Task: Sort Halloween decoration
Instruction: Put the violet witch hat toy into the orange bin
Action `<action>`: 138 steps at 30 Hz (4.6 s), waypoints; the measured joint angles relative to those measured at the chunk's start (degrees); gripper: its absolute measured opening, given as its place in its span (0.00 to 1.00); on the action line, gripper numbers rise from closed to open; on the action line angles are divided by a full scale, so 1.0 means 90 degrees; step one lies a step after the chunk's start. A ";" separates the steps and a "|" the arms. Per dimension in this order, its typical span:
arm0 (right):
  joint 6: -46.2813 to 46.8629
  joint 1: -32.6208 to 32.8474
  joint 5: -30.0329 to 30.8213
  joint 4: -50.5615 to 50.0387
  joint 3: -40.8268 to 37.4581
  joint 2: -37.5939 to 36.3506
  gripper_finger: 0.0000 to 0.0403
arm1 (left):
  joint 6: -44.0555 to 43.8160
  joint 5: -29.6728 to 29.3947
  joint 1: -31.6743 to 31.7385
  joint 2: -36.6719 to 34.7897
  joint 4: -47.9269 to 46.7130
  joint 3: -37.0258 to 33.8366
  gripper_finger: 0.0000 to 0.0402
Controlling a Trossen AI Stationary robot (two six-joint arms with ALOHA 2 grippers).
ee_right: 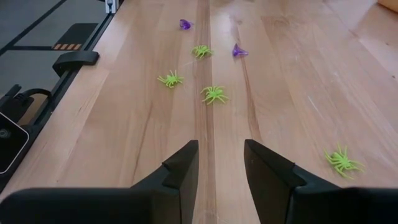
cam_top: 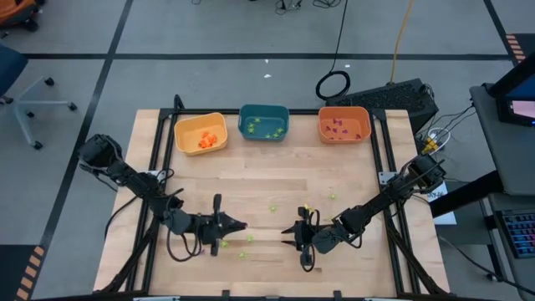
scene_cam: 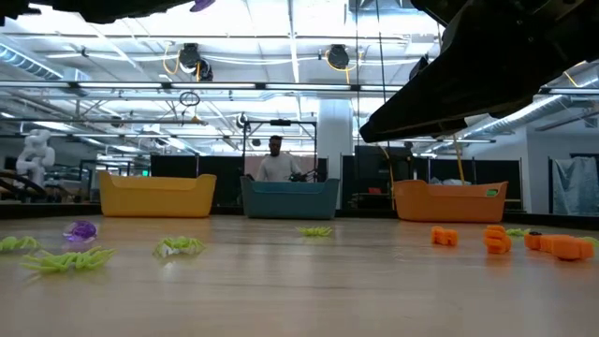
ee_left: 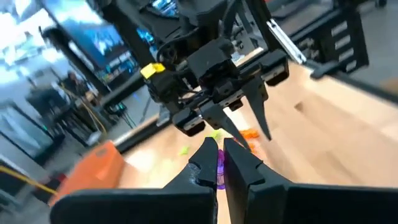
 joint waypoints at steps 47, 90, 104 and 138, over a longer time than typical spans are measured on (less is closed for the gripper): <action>-0.2365 0.0294 0.0523 0.1218 0.0030 0.0002 0.28 | -0.4616 0.0506 0.0179 0.0002 0.0047 0.0029 0.02; -0.1808 -0.0936 0.0107 0.1394 0.0989 0.0005 0.57 | -0.3293 0.1627 0.1309 0.0872 0.2009 0.0041 0.02; -0.2029 -0.1146 -0.0460 0.1616 0.0986 0.0005 0.47 | -0.3118 0.1591 0.1314 0.0872 0.1984 0.0041 0.02; -0.2123 -0.1217 -0.0548 0.1544 0.0986 -0.0007 0.09 | -0.3127 0.1601 0.1308 0.0872 0.2076 0.0041 0.24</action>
